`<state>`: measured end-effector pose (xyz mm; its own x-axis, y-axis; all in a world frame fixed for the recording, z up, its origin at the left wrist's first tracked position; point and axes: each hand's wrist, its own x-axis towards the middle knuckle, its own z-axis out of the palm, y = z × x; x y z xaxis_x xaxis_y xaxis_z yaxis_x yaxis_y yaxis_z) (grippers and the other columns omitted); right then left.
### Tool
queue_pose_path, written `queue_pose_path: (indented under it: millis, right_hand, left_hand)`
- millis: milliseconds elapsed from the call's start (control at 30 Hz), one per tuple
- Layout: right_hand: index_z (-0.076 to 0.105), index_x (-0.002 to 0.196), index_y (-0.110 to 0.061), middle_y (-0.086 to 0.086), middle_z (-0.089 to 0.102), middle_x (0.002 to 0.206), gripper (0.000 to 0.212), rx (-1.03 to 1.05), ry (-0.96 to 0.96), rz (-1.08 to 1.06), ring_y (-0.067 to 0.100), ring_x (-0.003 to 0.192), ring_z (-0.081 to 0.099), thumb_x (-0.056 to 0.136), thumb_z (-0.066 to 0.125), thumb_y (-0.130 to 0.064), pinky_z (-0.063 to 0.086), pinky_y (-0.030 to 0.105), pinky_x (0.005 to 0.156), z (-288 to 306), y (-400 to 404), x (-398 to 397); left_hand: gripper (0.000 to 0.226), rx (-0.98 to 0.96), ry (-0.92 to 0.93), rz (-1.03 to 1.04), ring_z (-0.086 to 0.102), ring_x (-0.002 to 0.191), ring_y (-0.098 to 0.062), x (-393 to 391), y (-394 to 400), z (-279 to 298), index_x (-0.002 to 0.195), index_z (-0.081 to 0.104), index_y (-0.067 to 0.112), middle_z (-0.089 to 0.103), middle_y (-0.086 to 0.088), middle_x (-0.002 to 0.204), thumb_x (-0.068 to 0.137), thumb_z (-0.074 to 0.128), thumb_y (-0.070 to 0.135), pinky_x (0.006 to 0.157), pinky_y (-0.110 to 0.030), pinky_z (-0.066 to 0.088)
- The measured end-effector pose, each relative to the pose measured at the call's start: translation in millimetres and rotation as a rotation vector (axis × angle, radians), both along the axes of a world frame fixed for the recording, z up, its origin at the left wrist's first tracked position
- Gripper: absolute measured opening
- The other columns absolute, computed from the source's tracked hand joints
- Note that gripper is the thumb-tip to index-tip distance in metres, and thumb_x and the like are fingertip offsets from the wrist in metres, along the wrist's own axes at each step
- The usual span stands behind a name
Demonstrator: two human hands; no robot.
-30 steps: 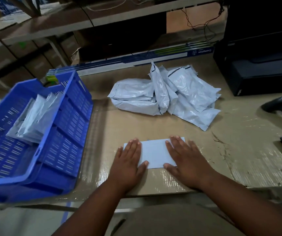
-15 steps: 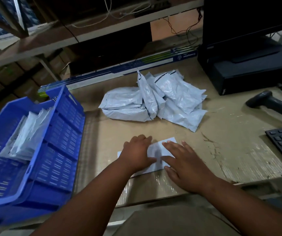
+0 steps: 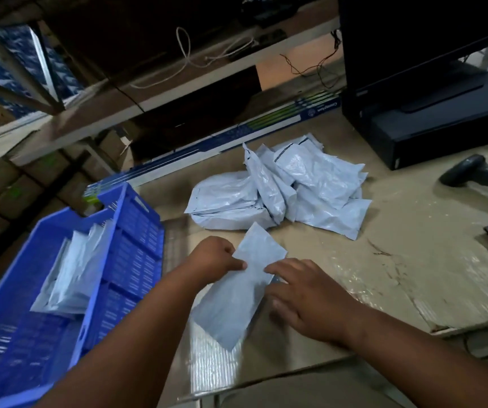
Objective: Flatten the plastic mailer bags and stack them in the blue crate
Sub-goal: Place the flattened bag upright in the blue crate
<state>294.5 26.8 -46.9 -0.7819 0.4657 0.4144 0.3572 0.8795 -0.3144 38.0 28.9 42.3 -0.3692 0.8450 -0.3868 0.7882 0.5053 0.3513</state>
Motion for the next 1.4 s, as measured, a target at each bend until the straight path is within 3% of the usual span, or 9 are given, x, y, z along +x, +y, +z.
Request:
queue_pose_path:
  millis: [233,367,600,767,867,1067,1267,1333,1400]
  right_hand:
    - [0.057,0.140,-0.035,-0.002,0.046,0.157,0.046,-0.016,0.008,0.126,0.023,0.144,0.042,0.096,0.053,-0.049,0.041,0.045,0.113,49.6,1.1,-121.0]
    - [0.057,0.141,-0.034,-0.002,0.046,0.155,0.048,0.022,0.002,0.199,0.022,0.142,0.043,0.095,0.054,-0.049,0.041,0.048,0.113,92.1,-1.0,-196.0]
    - [0.059,0.137,-0.038,-0.006,0.045,0.154,0.041,-0.098,0.025,0.217,0.020,0.142,0.043,0.099,0.054,-0.051,0.041,0.045,0.112,131.3,-12.6,-301.4]
    - [0.058,0.139,-0.040,-0.008,0.042,0.157,0.044,-0.155,-0.012,0.206,0.017,0.146,0.037,0.098,0.050,-0.054,0.037,0.044,0.116,131.2,-18.8,-340.6]
    - [0.061,0.137,-0.038,-0.007,0.047,0.152,0.046,-0.136,-0.039,0.184,0.018,0.144,0.041,0.096,0.046,-0.056,0.038,0.045,0.116,122.2,-21.4,-359.3]
    - [0.069,0.130,-0.037,-0.007,0.053,0.146,0.047,-0.079,-0.106,0.159,0.017,0.143,0.042,0.095,0.043,-0.056,0.032,0.042,0.120,115.4,-16.8,-379.2]
    - [0.074,0.122,-0.029,-0.001,0.054,0.151,0.044,-0.121,-0.101,0.164,0.021,0.154,0.030,0.100,0.042,-0.048,0.027,0.037,0.126,112.1,-19.2,-379.5]
    - [0.074,0.123,-0.029,-0.001,0.051,0.155,0.048,-0.153,-0.092,0.156,0.019,0.158,0.023,0.100,0.037,-0.049,0.022,0.035,0.128,110.8,-21.3,-379.3]
    - [0.073,0.126,-0.029,-0.001,0.049,0.157,0.042,-0.166,-0.091,0.152,0.017,0.159,0.019,0.102,0.042,-0.043,0.016,0.029,0.128,111.3,-22.8,-379.1]
  left_hand:
    - [0.030,0.136,0.109,0.082,0.059,0.067,-0.016,-86.1,-25.9,81.0,0.075,0.070,0.010,0.064,-0.002,0.071,0.084,0.087,0.034,0.062,-0.030,0.044]
    - [0.041,0.193,0.229,0.129,0.049,0.055,-0.013,-147.8,-44.1,129.8,0.061,0.057,0.014,0.053,0.000,0.059,0.086,0.084,0.034,0.046,-0.023,0.033]
    - [0.040,0.323,0.266,0.211,0.043,0.058,-0.021,-249.7,-72.5,172.8,0.062,0.056,0.013,0.045,-0.006,0.059,0.083,0.085,0.029,0.059,-0.032,0.035]
    - [0.049,0.366,0.292,0.267,0.046,0.058,-0.024,-306.6,-82.0,164.2,0.055,0.049,0.011,0.047,-0.005,0.056,0.083,0.084,0.029,0.057,-0.036,0.032]
    - [0.038,0.380,0.252,0.320,0.056,0.062,-0.024,-332.5,-79.6,141.2,0.063,0.062,0.006,0.059,-0.008,0.063,0.081,0.085,0.032,0.056,-0.033,0.038]
    - [0.035,0.259,0.278,0.232,0.061,0.072,-0.025,-350.3,-56.3,87.7,0.066,0.060,0.014,0.060,-0.004,0.068,0.081,0.081,0.038,0.054,-0.031,0.037]
    - [0.015,0.193,0.453,0.140,0.067,0.088,-0.034,-374.3,-47.1,47.5,0.084,0.063,0.017,0.072,-0.008,0.102,0.085,0.059,0.032,0.073,-0.036,0.052]
    - [0.020,0.185,0.475,0.135,0.069,0.102,-0.036,-373.1,-51.8,47.8,0.099,0.067,0.017,0.069,-0.010,0.108,0.093,0.054,0.030,0.084,-0.041,0.056]
    - [0.013,0.161,0.499,0.117,0.069,0.103,-0.035,-375.8,-53.9,45.5,0.097,0.064,0.018,0.069,-0.010,0.108,0.090,0.057,0.026,0.085,-0.042,0.057]
